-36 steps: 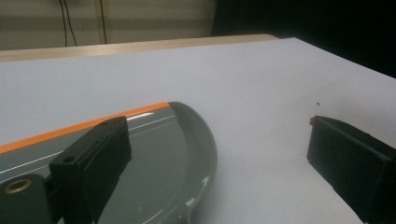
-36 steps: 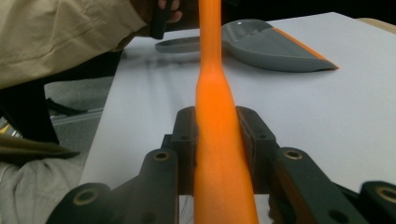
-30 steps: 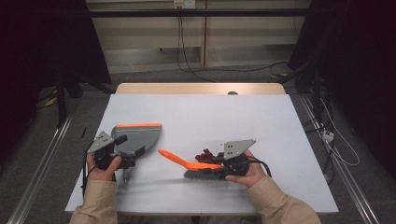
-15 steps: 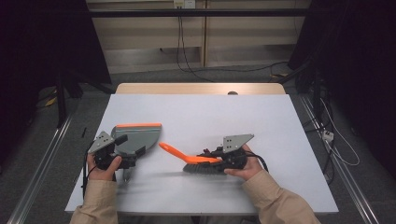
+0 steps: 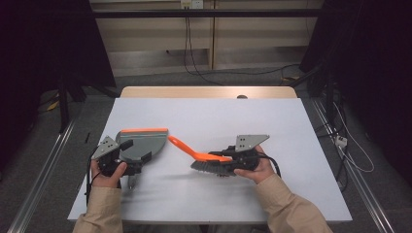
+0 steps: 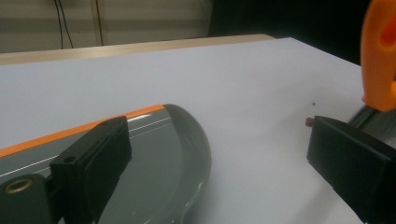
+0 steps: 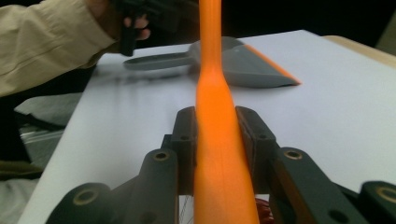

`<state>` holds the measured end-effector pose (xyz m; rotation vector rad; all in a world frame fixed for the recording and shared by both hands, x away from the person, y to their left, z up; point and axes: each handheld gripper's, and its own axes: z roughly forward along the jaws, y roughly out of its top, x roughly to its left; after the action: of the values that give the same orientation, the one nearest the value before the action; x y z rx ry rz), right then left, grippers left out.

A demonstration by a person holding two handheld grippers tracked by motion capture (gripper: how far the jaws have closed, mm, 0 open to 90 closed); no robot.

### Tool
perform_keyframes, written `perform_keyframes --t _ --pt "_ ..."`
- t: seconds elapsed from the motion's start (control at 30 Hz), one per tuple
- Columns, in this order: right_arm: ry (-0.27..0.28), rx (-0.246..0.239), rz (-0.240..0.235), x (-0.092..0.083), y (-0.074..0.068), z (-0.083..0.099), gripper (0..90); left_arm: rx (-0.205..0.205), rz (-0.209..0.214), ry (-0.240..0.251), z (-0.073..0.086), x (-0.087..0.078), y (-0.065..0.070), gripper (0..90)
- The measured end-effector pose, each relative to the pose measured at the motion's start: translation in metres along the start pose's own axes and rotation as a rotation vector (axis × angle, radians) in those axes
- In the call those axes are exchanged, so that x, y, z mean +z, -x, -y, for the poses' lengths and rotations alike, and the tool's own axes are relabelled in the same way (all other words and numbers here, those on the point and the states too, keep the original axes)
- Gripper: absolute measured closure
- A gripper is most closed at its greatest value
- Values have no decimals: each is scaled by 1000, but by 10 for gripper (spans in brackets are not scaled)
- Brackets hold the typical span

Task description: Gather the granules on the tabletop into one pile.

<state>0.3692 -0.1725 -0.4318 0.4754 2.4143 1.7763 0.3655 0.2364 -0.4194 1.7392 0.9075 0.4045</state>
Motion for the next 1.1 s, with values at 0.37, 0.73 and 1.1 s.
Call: perform_keyframes --t 0.37,0.73,1.1 --pt "24 49 166 -26 12 0 713 13 16 -64 1 -4 5 61" --pt "-12 123 363 -43 23 14 713 20 16 -104 3 -2 7 61" --pt "-89 180 509 -55 28 23 712 2 2 -132 7 -3 8 58"
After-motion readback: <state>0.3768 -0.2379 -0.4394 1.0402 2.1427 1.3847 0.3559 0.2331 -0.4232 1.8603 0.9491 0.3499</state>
